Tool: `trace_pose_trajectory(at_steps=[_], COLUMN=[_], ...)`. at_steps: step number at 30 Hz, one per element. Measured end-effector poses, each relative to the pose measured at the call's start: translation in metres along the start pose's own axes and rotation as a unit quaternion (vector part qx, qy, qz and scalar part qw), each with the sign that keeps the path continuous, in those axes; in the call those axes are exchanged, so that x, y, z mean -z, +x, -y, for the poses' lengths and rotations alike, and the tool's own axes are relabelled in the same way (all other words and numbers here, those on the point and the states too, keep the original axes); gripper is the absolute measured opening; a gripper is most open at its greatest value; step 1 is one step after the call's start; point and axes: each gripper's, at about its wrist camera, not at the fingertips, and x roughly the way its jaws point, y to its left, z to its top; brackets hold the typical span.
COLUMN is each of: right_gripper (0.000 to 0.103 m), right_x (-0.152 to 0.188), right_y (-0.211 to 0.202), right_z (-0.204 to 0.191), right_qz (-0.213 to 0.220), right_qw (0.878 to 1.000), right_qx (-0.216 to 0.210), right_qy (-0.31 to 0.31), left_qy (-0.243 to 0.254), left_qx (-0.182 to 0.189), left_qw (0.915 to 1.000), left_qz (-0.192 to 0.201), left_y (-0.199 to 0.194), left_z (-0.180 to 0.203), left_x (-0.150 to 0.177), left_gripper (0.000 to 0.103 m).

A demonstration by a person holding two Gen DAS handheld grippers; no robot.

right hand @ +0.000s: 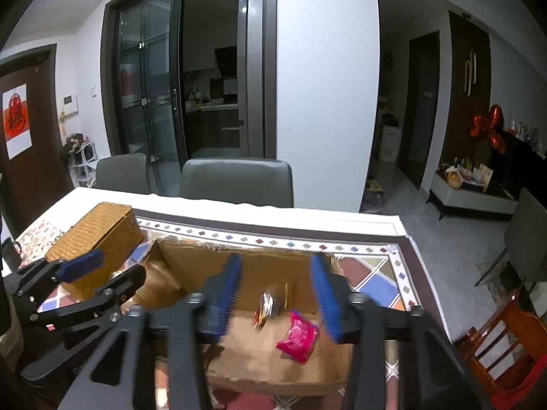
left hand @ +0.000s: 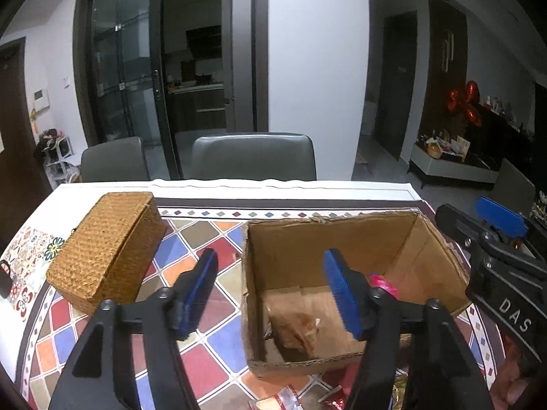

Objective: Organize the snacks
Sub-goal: 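Open both tools to drop the biscuit packet and candy into the box, then withdraw both tools from the box toward the snacks on the table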

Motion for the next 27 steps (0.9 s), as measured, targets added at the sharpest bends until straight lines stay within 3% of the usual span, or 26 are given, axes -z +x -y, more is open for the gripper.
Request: trace_pose_trajectory(at_steps=[3,5,8,27], right_gripper=[0.069,0.071,0.072,0.072], right_x=[-0.001,-0.002,-0.003,-0.006], right_y=[-0.003,-0.004,-0.009,-0.050], right_z=[0.000,0.000,0.001,0.007], right_qz=[0.003,0.004,0.006,0.015], right_qw=[1.000,1.000,1.000,0.999], right_qx=[0.007,0.011,0.014,0.027], right_qy=[0.001,0.001,0.001,0.021], left_qy=[-0.004,-0.005,-0.008,-0.008], left_qx=[-0.005,-0.006,-0.008,-0.014], left_qw=[1.0000,1.0000,0.9999,0.9995], left_qz=[0.003,0.005,0.009,0.027], left_y=[-0.003,-0.006,-0.011,-0.056], left_z=[-0.003,-0.004,-0.006,-0.010], left_x=[0.000,0.000,0.001,0.006], left_gripper=[0.074,0.077,0.081,0.083])
